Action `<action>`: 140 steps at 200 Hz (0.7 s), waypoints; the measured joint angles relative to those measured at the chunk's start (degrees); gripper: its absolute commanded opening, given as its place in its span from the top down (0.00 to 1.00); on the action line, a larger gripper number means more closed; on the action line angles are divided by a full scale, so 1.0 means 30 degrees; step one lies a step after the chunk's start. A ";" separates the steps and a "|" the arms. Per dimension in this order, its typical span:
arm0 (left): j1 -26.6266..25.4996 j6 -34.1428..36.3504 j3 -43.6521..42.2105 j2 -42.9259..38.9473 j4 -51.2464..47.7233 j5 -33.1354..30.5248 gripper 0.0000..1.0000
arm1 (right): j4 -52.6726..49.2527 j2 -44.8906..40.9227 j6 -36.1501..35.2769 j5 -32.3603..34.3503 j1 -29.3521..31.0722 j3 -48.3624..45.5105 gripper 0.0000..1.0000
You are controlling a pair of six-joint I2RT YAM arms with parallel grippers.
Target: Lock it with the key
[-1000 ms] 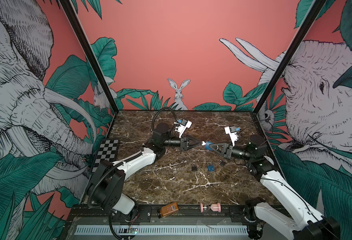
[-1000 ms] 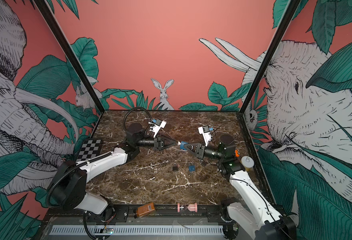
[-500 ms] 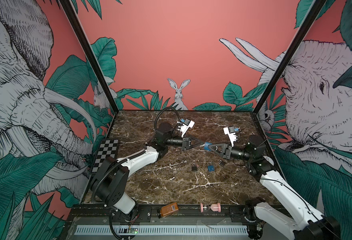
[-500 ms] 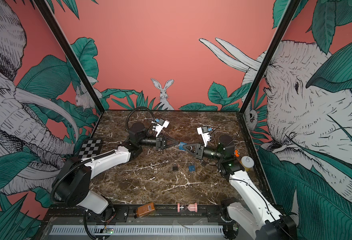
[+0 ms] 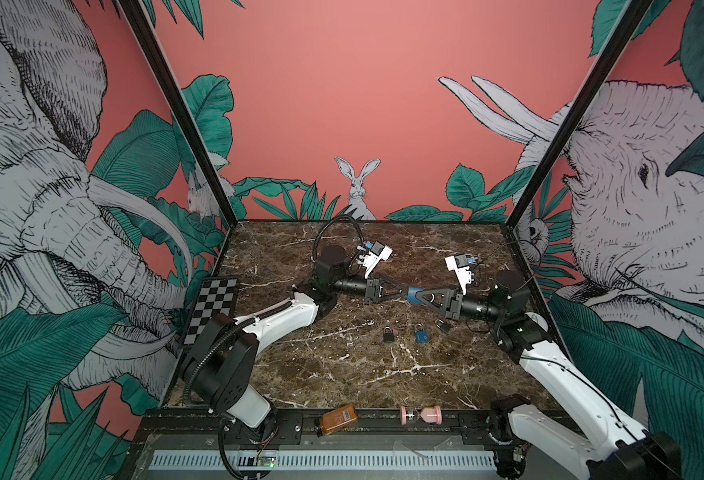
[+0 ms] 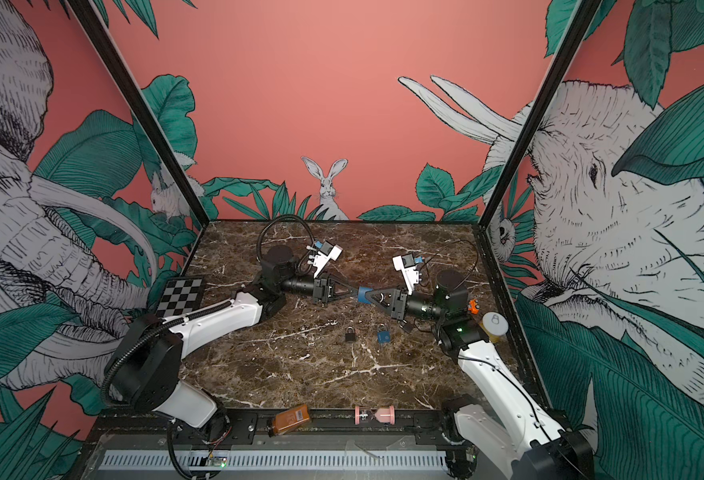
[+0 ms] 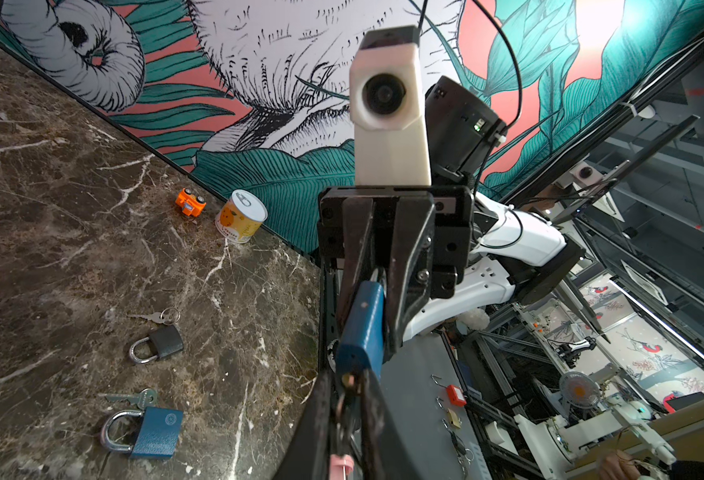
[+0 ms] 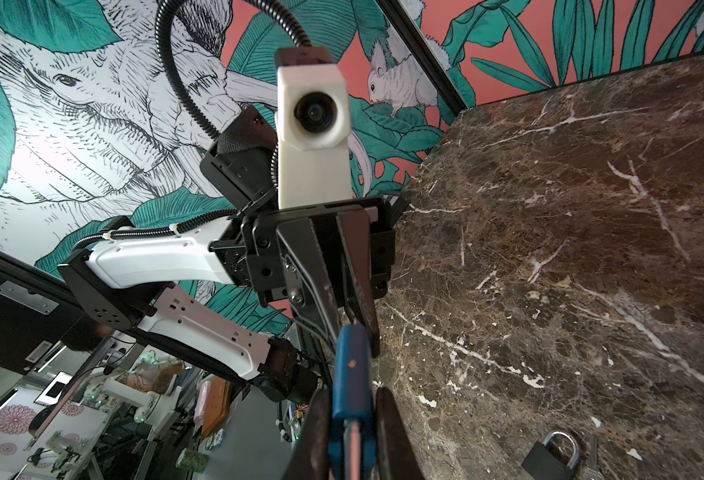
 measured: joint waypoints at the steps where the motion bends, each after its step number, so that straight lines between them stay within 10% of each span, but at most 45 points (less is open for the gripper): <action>1: 0.0000 0.0022 0.0000 0.0000 -0.0007 0.0036 0.75 | 0.0000 -0.0007 0.0000 0.0051 0.0000 0.0000 1.00; 140: -0.0131 0.0248 -0.0015 -0.0182 -0.0255 0.0911 0.88 | 0.0124 -0.0051 -0.0474 -0.0678 -0.0131 0.0000 1.00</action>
